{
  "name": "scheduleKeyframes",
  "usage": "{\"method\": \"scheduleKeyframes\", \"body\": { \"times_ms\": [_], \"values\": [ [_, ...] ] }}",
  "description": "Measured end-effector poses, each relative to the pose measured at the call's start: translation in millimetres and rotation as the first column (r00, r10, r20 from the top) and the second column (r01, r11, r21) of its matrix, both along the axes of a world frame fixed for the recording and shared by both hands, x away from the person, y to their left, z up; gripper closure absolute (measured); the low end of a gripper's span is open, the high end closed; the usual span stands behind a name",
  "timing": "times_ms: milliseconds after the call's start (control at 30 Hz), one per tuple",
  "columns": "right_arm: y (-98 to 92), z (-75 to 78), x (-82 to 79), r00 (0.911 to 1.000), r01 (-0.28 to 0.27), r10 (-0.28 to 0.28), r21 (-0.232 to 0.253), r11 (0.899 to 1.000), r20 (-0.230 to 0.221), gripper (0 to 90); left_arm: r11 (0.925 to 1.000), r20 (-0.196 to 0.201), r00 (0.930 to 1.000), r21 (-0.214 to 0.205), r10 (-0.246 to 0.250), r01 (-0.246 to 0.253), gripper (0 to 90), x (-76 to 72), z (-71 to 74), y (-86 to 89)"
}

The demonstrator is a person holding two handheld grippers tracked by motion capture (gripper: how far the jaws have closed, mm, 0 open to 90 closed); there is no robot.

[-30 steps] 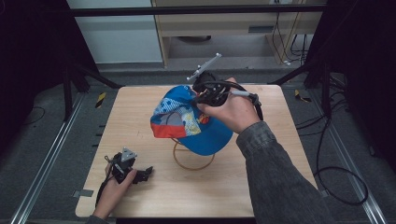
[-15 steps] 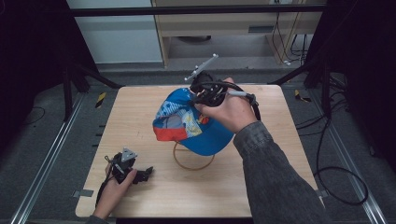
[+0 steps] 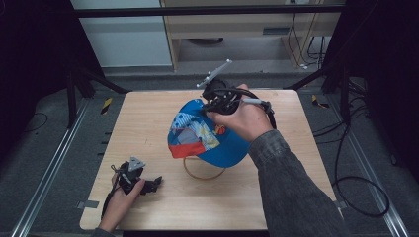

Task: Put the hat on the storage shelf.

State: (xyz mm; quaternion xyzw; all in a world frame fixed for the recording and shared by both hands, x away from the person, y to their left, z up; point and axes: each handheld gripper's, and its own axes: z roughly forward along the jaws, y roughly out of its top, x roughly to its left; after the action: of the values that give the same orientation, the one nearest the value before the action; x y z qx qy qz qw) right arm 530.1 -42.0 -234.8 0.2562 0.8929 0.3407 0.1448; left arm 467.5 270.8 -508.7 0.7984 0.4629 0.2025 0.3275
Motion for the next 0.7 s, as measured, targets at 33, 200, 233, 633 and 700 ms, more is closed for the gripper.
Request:
{"method": "scheduleKeyframes", "body": {
  "times_ms": [33, 200, 233, 633, 700],
  "values": [
    [-0.2, -0.4, 0.1, 1.0, -0.001, 0.001, 0.0, 1.0, -0.002, 81.3, 1.0, 0.0, 1.0, 0.0, 0.0, 0.0, 0.0, 0.0, 0.0, 0.0],
    [-0.8, -1.4, 0.3, 0.9999, -0.003, 0.003, 0.004, 1.0, -0.011, 78.1, 1.0, 0.0, 1.0, 0.0, 0.0, 0.0, 0.0, 0.0, 0.0, 0.0],
    [-1.0, -1.4, 0.3, 0.9999, -0.003, 0.003, 0.005, 1.0, -0.012, 76.7, 1.0, 0.001, 1.0, -0.001, 0.001, -0.001, 0.0, 0.0, -0.1, -0.1],
    [-3.5, -2.5, -0.7, 0.9997, 0.009, -0.009, 0.006, 1.0, -0.023, 64.7, 1.0, 0.0, 1.0, 0.0, 0.0, 0.0, 0.0, 0.0, 0.0, 0.0],
    [-4.4, -2.1, -1.0, 0.9998, 0.008, -0.008, 0.008, 1.0, -0.018, 64.2, 1.0, 0.0, 1.0, -0.001, 0.0, 0.0, 0.0, 0.0, 0.0, 0.0]
  ]
}}
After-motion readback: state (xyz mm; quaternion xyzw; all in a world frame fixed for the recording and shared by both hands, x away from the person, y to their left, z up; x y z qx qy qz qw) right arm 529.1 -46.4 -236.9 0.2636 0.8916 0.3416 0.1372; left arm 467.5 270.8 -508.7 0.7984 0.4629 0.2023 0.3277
